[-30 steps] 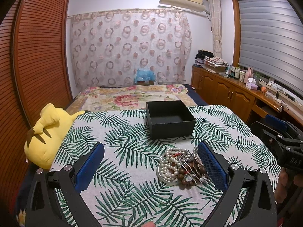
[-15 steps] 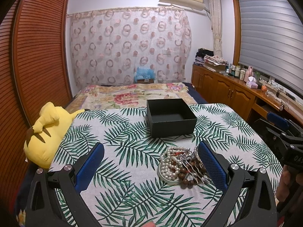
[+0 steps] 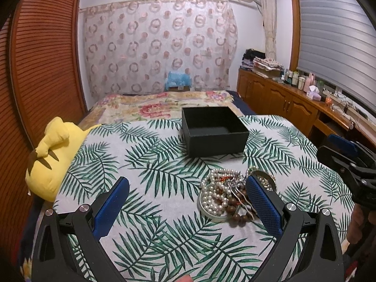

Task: Organize jewelry
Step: 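Lower the left gripper onto the jewelry pile and grasp the wooden bead bracelet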

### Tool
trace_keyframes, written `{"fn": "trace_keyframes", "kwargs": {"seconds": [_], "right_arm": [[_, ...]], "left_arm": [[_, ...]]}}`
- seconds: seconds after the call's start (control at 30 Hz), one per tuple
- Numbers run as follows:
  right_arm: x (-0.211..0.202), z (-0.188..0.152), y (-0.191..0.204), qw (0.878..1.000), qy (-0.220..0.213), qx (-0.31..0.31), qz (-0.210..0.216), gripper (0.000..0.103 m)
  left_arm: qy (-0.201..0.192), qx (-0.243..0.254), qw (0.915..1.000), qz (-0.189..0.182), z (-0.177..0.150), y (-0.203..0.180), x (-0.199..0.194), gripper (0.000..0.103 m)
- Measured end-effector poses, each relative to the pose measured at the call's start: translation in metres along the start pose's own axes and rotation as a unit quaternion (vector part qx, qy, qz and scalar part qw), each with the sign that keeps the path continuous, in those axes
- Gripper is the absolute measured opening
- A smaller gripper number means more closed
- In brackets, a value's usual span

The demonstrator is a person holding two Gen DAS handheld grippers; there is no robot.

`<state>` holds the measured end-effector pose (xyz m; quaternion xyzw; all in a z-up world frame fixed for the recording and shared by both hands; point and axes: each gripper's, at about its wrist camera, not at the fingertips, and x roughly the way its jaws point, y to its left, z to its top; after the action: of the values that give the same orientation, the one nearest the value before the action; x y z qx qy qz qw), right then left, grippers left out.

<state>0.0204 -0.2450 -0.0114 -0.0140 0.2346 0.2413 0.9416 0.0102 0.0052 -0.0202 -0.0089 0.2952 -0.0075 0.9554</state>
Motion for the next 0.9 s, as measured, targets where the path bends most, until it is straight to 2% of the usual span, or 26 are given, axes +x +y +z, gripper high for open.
{"fn": "trace_keyframes", "kwargs": {"seconds": [0.03,0.1,0.27,0.37,0.53,0.67,0.9], "right_arm": [[0.004,-0.002,-0.002,1.0,0.008,-0.006,0.009,0.075],[0.014,-0.005,-0.003,0.999,0.025,-0.017,0.013,0.07],[0.039,-0.013,-0.007,0.996,0.072,-0.038,0.037,0.042],[0.058,-0.018,-0.011,0.992,0.104,-0.043,0.053,0.035],[0.084,-0.021,-0.015,0.985,0.145,-0.042,0.078,0.027],[0.103,-0.023,-0.015,0.981,0.17,-0.049,0.081,0.021],[0.119,-0.027,-0.021,0.976,0.197,-0.051,0.082,0.018]], "left_arm": [[0.002,0.001,1.0,-0.002,-0.001,0.0,0.001,0.096],[0.012,0.001,0.9999,-0.006,-0.003,0.002,0.005,0.096],[0.03,-0.002,0.9994,-0.019,-0.009,0.004,0.015,0.096],[0.042,-0.003,0.9988,-0.024,-0.014,0.005,0.022,0.096],[0.058,0.0,0.9979,-0.029,-0.021,0.005,0.031,0.096],[0.068,0.0,0.9971,-0.035,-0.025,0.006,0.036,0.096],[0.086,0.004,0.9947,-0.058,-0.03,0.005,0.048,0.096]]}}
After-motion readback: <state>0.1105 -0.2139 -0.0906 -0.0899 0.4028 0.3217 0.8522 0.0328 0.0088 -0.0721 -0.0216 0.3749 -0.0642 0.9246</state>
